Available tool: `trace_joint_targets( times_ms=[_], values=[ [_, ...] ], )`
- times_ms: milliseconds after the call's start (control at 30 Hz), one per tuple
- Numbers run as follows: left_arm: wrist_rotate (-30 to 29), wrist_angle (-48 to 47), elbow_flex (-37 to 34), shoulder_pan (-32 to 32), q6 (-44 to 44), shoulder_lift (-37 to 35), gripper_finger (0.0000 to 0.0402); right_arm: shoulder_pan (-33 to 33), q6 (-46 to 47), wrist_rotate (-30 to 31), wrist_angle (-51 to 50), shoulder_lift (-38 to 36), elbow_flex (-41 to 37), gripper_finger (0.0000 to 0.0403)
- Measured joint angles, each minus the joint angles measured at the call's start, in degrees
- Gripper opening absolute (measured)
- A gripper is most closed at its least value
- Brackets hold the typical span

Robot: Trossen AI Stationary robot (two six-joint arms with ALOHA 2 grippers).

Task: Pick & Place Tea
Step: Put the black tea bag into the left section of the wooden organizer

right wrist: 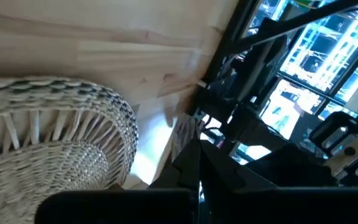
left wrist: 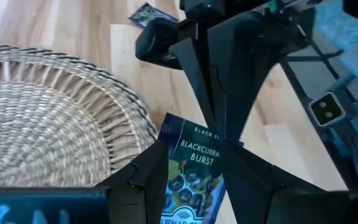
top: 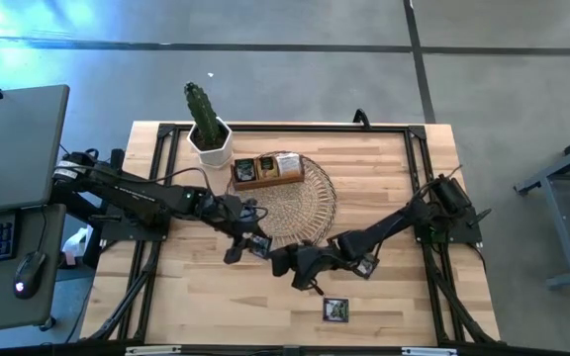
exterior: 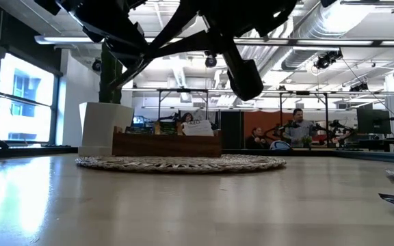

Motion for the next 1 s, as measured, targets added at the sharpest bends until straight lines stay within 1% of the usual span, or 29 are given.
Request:
trace_joint_targets(
  times_ms=[100, 200, 267, 300, 400, 433, 467, 533, 867, 1000],
  values=[
    [-3.19, 0.01, 0.0, -0.02, -0.09, 0.0, 0.0142, -0.53, 0.0, -0.14, 0.89, 0.0, 0.0, 0.0001],
    [-8.68, 0.01, 0.0, 0.0, 0.4, 0.0, 0.0142, -0.57, -0.01, -2.7, 1.03, 0.0, 0.0, 0.0001],
    [-9.63, -0.05, 0.0, 0.11, 0.57, 0.0, 0.0142, -0.36, -0.02, -4.91, 0.99, 0.0, -0.02, 0.0001],
    [-8.61, -0.1, 0.0, 0.39, 0.57, 0.0, 0.0142, -0.2, 0.0, -5.57, 1.06, 0.0, -0.02, 0.0001],
    [0.45, -0.82, 0.0, 0.91, -0.02, 0.0, 0.0142, 0.04, 0.0, -4.65, 1.73, 0.0, -0.02, 0.0001],
    [2.53, -0.89, 0.0, 0.9, -0.7, 0.0, 0.0142, 0.04, 0.0, -4.15, 1.94, 0.0, -0.02, 0.0001],
    [3.37, -0.83, 0.0, 0.84, -1.54, 0.0, 0.0142, -0.04, 0.0, -3.84, 1.96, 0.0, -0.02, 0.0001],
    [3.68, -0.72, 0.0, 0.66, -2.87, 0.72, 0.0142, -0.49, 0.0, -3.39, 1.92, 0.0, -0.02, 0.0001],
    [3.41, -1.09, -0.04, 0.76, -3.0, 3.32, 0.0142, -1.69, 0.05, -2.99, 2.32, 0.02, -0.04, 0.0001],
    [2.31, -1.26, -0.04, 0.7, -1.81, 3.37, 0.0142, -1.55, 0.09, -4.36, 1.99, 0.02, -0.04, 0.0001]
  ],
)
